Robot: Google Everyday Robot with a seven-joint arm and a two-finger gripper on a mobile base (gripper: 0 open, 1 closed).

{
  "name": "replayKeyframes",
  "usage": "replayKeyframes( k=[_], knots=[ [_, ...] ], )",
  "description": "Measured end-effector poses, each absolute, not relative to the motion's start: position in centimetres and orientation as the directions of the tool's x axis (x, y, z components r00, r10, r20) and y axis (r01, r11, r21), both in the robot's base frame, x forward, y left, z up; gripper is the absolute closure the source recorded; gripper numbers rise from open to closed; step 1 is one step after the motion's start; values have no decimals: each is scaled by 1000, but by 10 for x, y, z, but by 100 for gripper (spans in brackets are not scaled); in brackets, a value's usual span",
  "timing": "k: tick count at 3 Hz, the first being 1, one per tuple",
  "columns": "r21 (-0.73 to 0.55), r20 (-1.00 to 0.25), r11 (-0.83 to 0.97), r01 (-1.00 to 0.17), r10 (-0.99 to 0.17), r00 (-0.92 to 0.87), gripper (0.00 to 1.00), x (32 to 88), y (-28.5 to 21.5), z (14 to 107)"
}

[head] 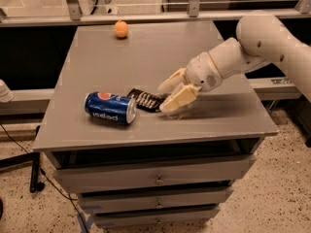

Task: Move rxbar chocolate near pepsi can

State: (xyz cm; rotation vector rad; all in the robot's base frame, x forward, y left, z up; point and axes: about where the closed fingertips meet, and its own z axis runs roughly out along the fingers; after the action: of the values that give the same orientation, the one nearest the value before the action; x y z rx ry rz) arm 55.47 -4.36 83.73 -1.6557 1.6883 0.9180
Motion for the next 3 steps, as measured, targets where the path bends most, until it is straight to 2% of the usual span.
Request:
replayKeyframes(
  k=[1,2,3],
  knots=[
    [65,-805,-10,-998,-592,-47,0,557,-47,837],
    [41,-790,23,-999,-611,-47,0,569,-65,841],
    [-19,-767,80,-997,-641,-37,0,594,-111,854]
  ],
)
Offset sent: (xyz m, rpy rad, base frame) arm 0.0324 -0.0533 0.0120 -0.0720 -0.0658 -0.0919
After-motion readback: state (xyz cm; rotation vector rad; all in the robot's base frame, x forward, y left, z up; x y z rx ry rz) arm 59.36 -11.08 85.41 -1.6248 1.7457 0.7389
